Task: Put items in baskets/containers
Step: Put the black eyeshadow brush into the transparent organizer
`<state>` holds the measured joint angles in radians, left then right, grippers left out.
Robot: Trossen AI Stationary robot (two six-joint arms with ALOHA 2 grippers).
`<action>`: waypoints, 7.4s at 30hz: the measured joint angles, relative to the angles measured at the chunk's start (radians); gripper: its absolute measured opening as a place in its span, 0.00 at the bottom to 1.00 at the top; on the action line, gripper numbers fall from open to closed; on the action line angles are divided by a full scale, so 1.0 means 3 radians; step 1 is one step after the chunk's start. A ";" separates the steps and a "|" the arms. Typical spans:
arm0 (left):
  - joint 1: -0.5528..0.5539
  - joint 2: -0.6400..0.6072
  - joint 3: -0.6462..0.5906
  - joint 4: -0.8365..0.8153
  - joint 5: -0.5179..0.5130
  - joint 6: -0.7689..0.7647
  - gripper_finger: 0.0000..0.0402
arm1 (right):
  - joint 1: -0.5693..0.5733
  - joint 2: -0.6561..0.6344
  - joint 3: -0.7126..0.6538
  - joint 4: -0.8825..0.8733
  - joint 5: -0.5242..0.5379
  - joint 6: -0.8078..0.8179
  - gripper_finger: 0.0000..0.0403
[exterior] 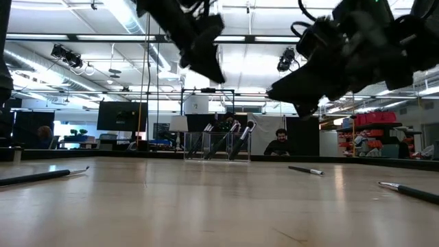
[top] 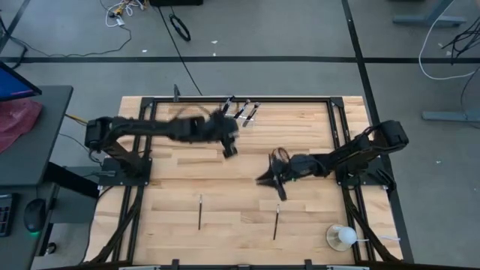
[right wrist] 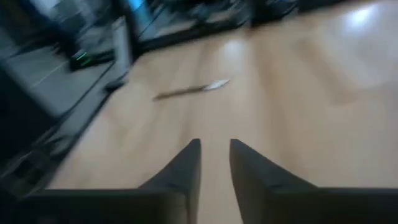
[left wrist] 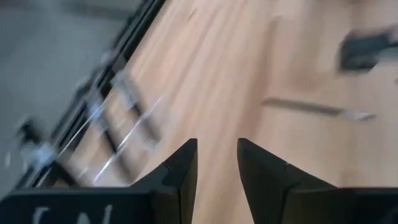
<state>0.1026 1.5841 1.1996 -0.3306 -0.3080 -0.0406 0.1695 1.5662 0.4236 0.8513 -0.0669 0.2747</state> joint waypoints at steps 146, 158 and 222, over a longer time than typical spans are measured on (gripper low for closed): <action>-0.1355 0.0015 -0.1515 0.2087 -0.1081 -0.0579 0.25 | 0.0682 0.0617 0.0490 -0.1353 0.1954 0.0863 0.27; -0.1355 0.0015 -0.1515 0.2086 -0.1081 -0.0578 0.25 | 0.0911 0.0393 0.0330 -0.1812 0.1857 0.0773 0.47; -0.1356 0.0436 -0.1512 0.4964 0.0643 0.0699 0.25 | 0.1087 0.0094 0.0061 0.1708 0.1553 -0.0770 0.03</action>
<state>-0.3042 1.7149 0.7460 1.1584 -0.1150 0.1692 0.4957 1.5944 0.4419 1.3636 0.3988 0.0437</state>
